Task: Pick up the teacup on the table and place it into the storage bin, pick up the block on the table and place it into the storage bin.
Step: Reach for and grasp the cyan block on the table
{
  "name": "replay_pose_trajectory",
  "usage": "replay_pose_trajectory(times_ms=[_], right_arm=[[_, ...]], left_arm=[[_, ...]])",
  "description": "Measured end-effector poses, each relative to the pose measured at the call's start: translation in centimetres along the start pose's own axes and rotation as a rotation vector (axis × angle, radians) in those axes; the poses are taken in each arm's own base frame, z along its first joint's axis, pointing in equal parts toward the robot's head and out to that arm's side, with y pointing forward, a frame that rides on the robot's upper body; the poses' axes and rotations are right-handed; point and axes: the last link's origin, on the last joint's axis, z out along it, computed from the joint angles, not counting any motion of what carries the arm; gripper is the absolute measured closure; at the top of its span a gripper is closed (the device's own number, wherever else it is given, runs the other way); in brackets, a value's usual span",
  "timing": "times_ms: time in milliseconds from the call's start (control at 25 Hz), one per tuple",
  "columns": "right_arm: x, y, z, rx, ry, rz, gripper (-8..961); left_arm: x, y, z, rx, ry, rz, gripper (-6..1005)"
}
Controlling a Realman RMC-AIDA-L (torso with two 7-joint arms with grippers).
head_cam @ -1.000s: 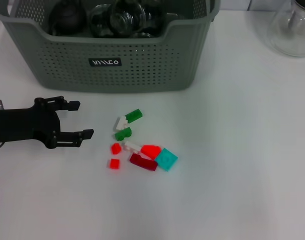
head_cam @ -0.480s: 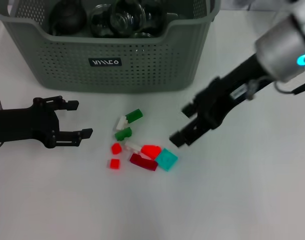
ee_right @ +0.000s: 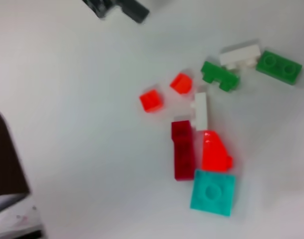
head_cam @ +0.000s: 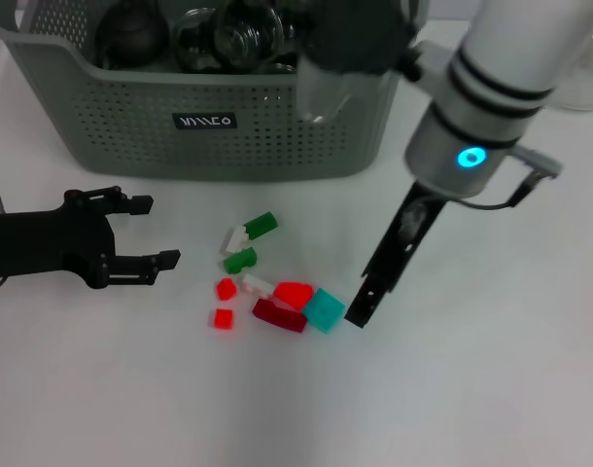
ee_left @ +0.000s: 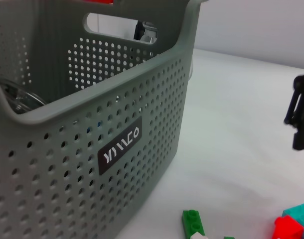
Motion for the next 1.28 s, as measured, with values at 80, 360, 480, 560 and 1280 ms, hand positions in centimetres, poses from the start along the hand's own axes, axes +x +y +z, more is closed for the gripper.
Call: replay_pose_trajectory(times_ms=[80, 360, 480, 560, 1280], right_arm=[[-0.6, 0.1, 0.7, 0.026, 0.004, -0.009, 53], [-1.7, 1.0, 2.7, 0.074, -0.012, -0.053, 53], [-1.9, 1.6, 3.5, 0.074, -0.018, -0.082, 54], [-1.9, 1.7, 3.6, 0.076, -0.017, -0.087, 54], [-2.1, 2.2, 5.2, 0.117, -0.018, -0.147, 54]], left_arm=[[0.0, 0.1, 0.1, -0.002, 0.002, -0.003, 152], [0.0, 0.2, 0.3, -0.004, 0.005, -0.005, 152], [0.0, 0.2, 0.3, -0.003, 0.005, -0.004, 153], [0.0, 0.1, 0.3, -0.002, 0.005, -0.003, 153], [0.2, -0.1, 0.3, 0.002, 0.003, 0.005, 153]])
